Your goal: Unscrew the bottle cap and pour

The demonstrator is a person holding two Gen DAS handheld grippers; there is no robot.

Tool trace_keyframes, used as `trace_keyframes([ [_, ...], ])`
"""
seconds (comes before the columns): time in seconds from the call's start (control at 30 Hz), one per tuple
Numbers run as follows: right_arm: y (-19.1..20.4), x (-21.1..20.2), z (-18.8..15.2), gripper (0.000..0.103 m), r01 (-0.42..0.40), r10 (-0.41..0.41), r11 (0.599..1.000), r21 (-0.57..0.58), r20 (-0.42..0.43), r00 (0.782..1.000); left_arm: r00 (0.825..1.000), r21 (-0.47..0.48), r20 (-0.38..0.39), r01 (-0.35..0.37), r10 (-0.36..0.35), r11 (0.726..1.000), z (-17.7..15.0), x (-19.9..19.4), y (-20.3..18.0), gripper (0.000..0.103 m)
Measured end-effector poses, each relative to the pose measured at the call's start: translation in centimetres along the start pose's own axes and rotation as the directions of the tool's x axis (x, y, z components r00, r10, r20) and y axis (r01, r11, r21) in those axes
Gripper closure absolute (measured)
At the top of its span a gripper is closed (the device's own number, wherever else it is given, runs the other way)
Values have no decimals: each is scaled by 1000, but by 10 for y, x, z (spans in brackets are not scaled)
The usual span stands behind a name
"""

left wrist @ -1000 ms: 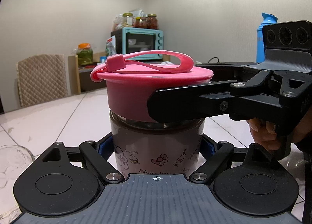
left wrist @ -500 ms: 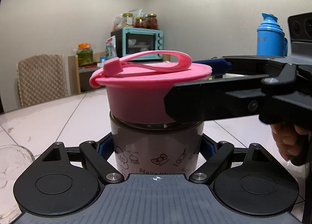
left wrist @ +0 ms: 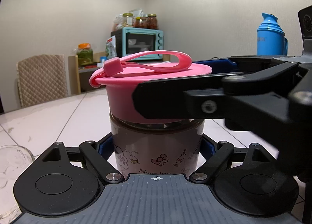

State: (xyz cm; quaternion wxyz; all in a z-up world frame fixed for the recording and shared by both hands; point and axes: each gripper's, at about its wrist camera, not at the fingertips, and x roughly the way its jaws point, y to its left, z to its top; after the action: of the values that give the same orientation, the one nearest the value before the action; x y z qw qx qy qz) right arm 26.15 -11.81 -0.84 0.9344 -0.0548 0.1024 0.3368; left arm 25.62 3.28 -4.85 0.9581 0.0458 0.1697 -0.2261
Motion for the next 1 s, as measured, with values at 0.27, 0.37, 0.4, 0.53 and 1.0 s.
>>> trace_keyframes([
  [0.27, 9, 9, 1, 4, 50, -50, 999, 7, -17, 999, 1000, 0, 0, 0, 0, 1000, 0, 0, 0, 13],
  [0.37, 12, 11, 1, 4, 49, -49, 999, 6, -17, 999, 1000, 0, 0, 0, 0, 1000, 0, 0, 1, 13],
  [0.4, 13, 12, 1, 4, 49, -49, 999, 5, -18, 999, 1000, 0, 0, 0, 0, 1000, 1, 0, 0, 13],
  [0.53, 15, 14, 1, 5, 51, -51, 999, 8, -21, 998, 1000, 0, 0, 0, 0, 1000, 1, 0, 1, 13],
  [1.0, 18, 16, -1, 18, 59, -59, 998, 8, -30, 998, 1000, 0, 0, 1, -1, 1000, 1, 0, 1, 13],
])
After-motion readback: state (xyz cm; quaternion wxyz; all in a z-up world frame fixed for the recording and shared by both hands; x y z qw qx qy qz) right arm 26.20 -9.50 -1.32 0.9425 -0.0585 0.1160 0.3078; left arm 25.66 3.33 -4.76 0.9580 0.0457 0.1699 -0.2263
